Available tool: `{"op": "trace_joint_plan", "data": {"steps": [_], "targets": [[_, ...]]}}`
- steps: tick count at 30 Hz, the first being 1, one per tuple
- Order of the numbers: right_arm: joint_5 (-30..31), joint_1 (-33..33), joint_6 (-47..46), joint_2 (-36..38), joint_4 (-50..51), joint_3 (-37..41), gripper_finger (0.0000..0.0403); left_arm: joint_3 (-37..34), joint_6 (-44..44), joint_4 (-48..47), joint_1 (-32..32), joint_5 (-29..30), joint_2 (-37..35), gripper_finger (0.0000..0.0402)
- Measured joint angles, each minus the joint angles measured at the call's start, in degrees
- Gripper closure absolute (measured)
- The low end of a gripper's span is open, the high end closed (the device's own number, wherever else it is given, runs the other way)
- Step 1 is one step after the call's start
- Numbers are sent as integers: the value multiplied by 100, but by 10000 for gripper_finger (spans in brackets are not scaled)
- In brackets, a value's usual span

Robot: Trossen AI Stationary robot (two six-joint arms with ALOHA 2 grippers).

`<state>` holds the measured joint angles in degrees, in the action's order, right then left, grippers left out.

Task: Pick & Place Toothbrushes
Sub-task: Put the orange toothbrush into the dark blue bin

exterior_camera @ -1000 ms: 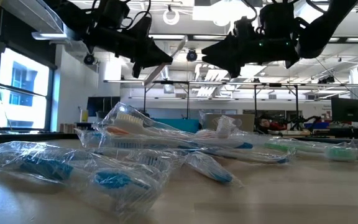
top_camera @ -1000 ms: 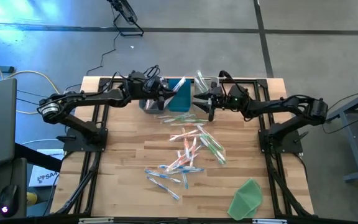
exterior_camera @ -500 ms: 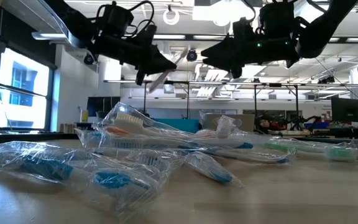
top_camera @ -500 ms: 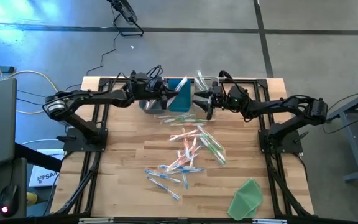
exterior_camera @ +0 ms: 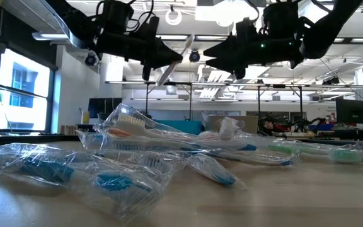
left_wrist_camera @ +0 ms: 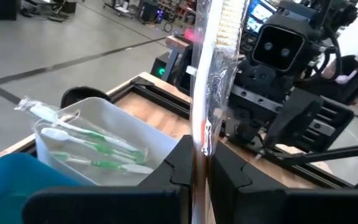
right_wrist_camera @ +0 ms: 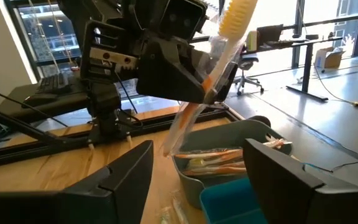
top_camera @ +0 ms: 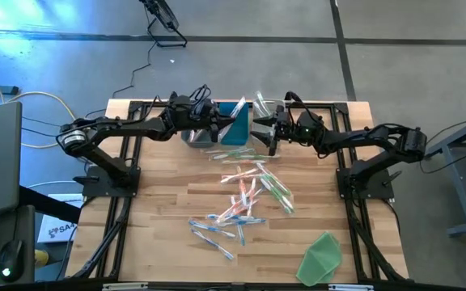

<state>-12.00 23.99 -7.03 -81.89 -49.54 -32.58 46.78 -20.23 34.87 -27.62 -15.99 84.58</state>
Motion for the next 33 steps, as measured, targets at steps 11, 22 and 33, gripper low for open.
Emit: {"op": "trace_joint_plan", "data": {"steps": [11, 22, 33], "targets": [[6, 0, 125, 0, 1, 0, 160, 0, -8, 219, 25, 14, 64, 384], [9, 0, 124, 0, 13, 2, 160, 538, -123, 349, 35, -376, 709, 384], [-794, 2, 343, 0, 11, 2, 160, 581, -98, 216, 79, -486, 737, 384]]}}
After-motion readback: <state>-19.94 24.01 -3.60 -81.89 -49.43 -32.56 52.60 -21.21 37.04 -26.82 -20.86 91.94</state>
